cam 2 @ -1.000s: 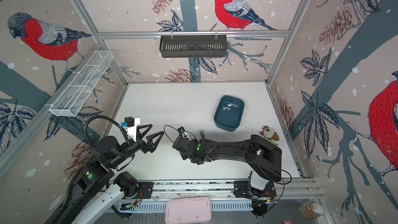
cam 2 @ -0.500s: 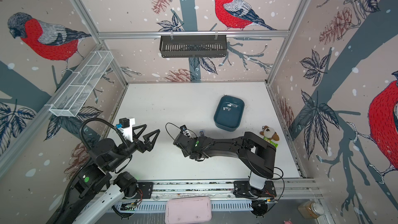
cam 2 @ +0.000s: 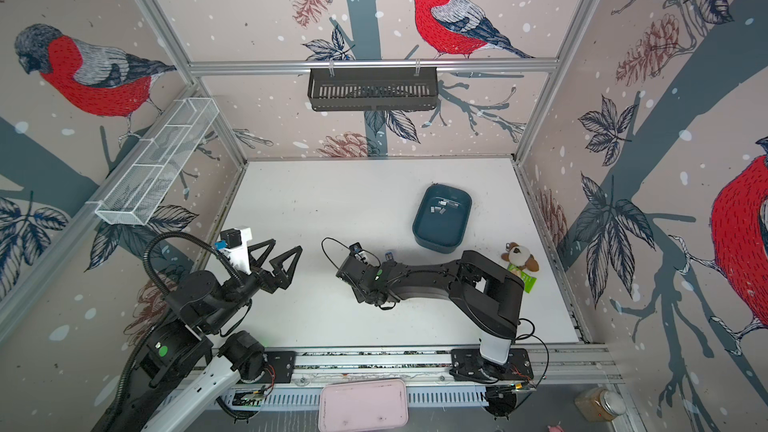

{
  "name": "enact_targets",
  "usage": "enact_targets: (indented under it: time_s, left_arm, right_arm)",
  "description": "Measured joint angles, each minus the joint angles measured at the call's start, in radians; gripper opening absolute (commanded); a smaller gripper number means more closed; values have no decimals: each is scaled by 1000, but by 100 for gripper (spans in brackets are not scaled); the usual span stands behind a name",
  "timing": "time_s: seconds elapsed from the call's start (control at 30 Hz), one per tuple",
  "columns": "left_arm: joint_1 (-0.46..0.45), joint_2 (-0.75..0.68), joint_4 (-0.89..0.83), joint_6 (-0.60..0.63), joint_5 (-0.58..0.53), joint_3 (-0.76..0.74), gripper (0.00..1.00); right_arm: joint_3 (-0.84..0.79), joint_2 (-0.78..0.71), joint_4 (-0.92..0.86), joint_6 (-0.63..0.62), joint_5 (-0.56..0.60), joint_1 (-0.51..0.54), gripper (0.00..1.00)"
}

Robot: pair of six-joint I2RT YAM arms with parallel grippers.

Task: Load the staples into the stapler

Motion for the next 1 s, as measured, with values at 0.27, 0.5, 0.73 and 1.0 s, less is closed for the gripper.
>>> enact_targets:
  time_s: [0.27,0.5,0.73,1.0]
  left_arm:
    - [12,3,0,0,3,-4,99]
    - [23,11,0,0,11,-5,99]
    - [47,22,0,0,40,-7,99]
    - [61,29,3,0,60,-9,99]
  right_arm:
    - [2,18,3,0,-1,-1,20]
    - [0,20,10,0,-1,-2,28]
    - [-2,24,23,0,-5,-6,38]
    - [-9,23,31,0,-8,-10,46]
